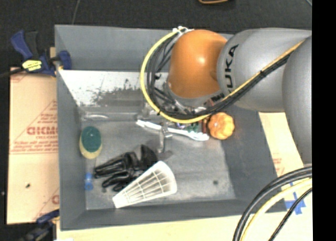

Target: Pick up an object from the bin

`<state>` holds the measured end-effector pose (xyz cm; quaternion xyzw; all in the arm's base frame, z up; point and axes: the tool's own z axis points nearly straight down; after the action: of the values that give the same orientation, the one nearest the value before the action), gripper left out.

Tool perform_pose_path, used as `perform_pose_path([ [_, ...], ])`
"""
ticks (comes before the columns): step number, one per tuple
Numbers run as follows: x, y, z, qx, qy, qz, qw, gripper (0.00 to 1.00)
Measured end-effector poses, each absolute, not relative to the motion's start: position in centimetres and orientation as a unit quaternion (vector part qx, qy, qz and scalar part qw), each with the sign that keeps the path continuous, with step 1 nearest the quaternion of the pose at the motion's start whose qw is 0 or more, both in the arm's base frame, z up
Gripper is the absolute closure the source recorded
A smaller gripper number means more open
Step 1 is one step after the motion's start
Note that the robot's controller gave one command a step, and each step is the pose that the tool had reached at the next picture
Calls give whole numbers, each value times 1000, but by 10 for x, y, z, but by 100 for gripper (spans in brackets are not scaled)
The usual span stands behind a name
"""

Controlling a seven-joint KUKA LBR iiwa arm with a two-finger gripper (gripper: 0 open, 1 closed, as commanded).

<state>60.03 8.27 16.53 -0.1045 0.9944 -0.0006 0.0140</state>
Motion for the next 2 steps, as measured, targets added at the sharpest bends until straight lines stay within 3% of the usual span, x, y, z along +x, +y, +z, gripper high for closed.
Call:
perform_pose_path([
  [1, 567, 158, 84, -170, 985, 2, -7, 0],
  [2, 619, 108, 81, -122, 992, -1, 17, 0],
])
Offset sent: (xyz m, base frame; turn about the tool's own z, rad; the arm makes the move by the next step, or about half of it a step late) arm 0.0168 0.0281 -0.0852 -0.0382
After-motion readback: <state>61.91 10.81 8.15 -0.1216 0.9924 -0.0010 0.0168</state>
